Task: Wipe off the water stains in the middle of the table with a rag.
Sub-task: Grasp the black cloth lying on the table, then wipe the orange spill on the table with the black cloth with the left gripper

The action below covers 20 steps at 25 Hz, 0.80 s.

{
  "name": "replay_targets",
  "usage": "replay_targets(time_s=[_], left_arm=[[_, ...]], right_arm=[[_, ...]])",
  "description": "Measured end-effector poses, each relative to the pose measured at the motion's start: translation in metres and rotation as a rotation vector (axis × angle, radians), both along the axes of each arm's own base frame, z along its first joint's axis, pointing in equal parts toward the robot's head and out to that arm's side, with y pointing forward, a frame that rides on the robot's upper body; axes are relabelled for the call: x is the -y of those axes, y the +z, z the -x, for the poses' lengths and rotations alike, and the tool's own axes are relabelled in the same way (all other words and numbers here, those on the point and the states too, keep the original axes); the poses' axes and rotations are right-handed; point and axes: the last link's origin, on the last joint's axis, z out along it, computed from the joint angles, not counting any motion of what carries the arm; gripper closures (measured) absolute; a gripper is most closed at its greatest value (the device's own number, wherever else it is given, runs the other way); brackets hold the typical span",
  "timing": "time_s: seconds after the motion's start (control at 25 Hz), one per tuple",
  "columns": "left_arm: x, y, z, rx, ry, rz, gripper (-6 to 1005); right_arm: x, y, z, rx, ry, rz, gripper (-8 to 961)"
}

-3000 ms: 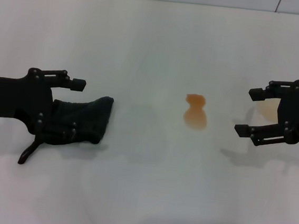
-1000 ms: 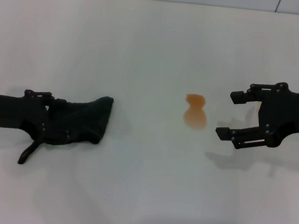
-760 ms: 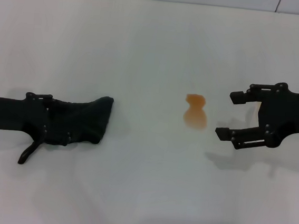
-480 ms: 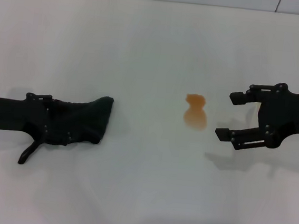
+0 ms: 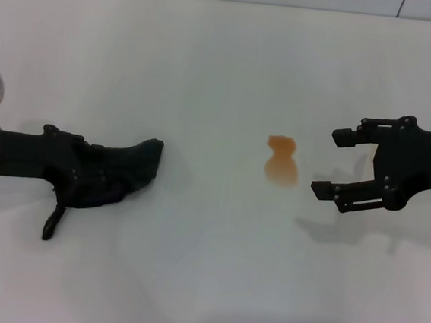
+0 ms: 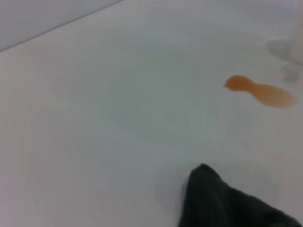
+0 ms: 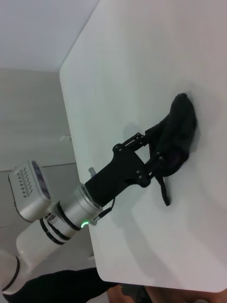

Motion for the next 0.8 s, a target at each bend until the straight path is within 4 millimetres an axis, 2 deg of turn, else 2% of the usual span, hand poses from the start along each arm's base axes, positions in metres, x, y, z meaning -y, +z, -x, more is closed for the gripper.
replay_targets(time_s=[0.16,0.4,0.72,0.8], left_arm=[[-0.004,-0.005,0.000,-0.030,0.016,-0.008,583],[-0.007,-0.013,-0.003,-0.044,0.008,0.003,709],[-0.008,-0.013,-0.014,-0.005,-0.023,0.027,889],[-0.008,-0.011,-0.017,0.003,-0.034,0.028,890]], right_arm=[[0.000,0.001,0.001,0.001,0.003,-0.002,110],[0.000,0.001,0.002,0.001,0.008,-0.004,110],[0.000,0.003,0.005,0.002,0.018,-0.009,111],[0.000,0.003,0.005,0.002,0.019,-0.010,111]])
